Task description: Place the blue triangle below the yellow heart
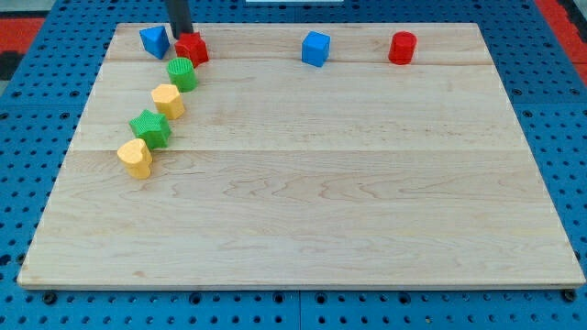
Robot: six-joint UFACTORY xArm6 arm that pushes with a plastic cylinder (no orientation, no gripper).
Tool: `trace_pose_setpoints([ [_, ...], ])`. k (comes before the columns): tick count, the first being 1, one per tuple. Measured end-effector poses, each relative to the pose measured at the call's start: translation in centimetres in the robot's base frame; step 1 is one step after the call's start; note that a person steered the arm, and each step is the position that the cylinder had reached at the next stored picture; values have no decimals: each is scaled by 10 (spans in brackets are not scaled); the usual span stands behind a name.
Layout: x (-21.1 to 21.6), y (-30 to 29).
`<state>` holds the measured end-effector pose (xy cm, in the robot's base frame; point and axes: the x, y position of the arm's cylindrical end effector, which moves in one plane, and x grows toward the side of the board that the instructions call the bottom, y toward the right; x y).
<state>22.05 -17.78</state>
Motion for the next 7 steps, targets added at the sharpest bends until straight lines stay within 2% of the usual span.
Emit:
trace_pose_setpoints([
  [2, 5, -55],
  [3, -22, -37],
  [4, -29, -51],
  [6, 3, -83],
  [7, -2, -85],
])
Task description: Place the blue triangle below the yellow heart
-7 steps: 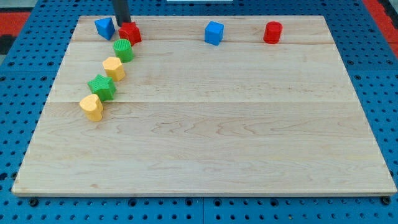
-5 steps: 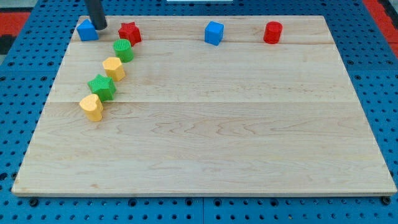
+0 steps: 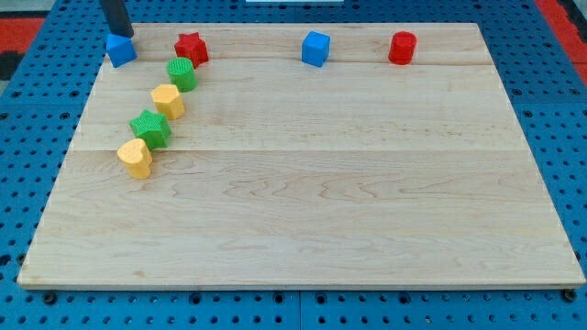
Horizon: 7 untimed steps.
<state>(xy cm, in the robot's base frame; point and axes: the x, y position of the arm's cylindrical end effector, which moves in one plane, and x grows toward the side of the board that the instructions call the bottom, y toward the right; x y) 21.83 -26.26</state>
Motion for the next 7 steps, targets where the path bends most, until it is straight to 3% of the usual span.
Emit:
trace_pose_setpoints([
  [2, 64, -4],
  [4, 79, 11],
  [6, 110, -10],
  [7, 141, -19],
])
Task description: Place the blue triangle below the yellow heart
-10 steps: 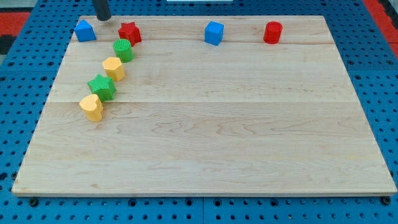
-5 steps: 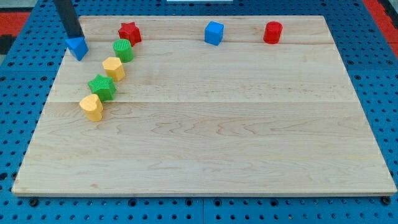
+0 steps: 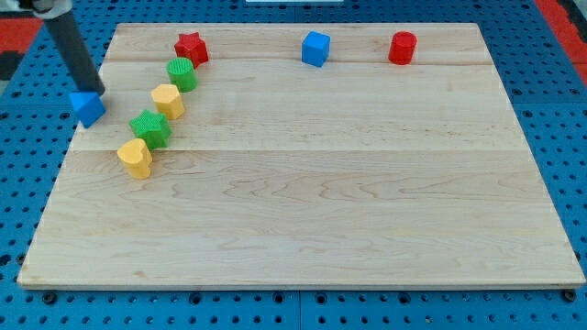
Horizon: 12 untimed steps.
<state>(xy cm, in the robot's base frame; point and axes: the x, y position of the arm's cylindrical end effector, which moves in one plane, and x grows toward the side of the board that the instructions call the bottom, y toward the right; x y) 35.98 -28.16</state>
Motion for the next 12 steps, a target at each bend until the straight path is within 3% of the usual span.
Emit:
trace_pose_setpoints([
  [1, 38, -2],
  [2, 45, -2],
  [4, 17, -24],
  [7, 113, -9],
  [8, 89, -18],
  [12, 143, 40],
])
